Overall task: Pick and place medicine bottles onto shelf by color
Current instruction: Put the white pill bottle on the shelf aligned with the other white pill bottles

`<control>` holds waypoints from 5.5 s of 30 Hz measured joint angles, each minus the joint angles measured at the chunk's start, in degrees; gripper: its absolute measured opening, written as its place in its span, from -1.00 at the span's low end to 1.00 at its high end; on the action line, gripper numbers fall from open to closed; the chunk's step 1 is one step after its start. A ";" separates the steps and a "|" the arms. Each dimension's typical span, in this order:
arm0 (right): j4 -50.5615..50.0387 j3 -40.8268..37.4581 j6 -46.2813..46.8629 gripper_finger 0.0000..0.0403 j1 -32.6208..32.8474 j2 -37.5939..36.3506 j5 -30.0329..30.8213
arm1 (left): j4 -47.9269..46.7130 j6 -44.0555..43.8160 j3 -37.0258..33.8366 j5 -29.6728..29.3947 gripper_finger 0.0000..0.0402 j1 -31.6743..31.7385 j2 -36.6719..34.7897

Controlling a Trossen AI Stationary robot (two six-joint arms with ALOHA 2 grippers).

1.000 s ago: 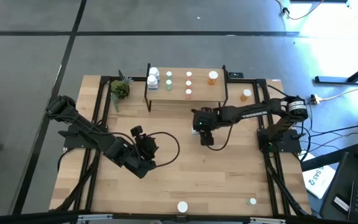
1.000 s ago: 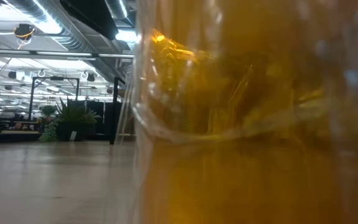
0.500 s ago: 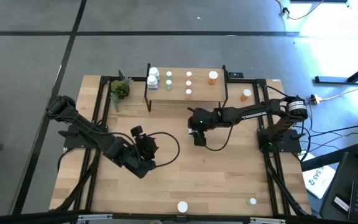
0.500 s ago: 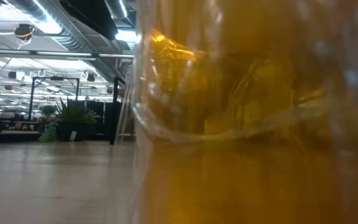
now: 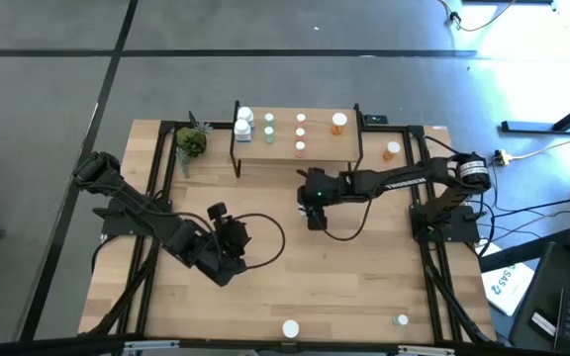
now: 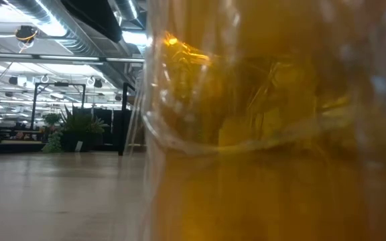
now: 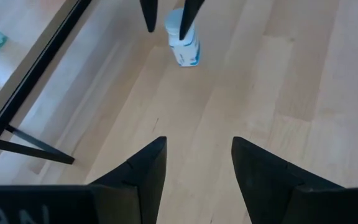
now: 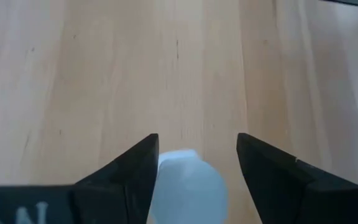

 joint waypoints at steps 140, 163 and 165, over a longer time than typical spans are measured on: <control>-23.77 4.49 16.75 -0.63 13.71 -20.01 24.11 | -1.02 27.59 -0.02 18.63 -0.13 12.30 -0.02; -35.70 4.47 35.44 -0.63 14.66 -26.79 24.27 | 0.52 60.05 -0.02 40.43 -0.13 33.86 -0.02; -35.68 4.47 35.41 -0.63 14.66 -26.79 24.27 | 0.57 60.49 -0.02 40.25 -0.13 34.48 -0.02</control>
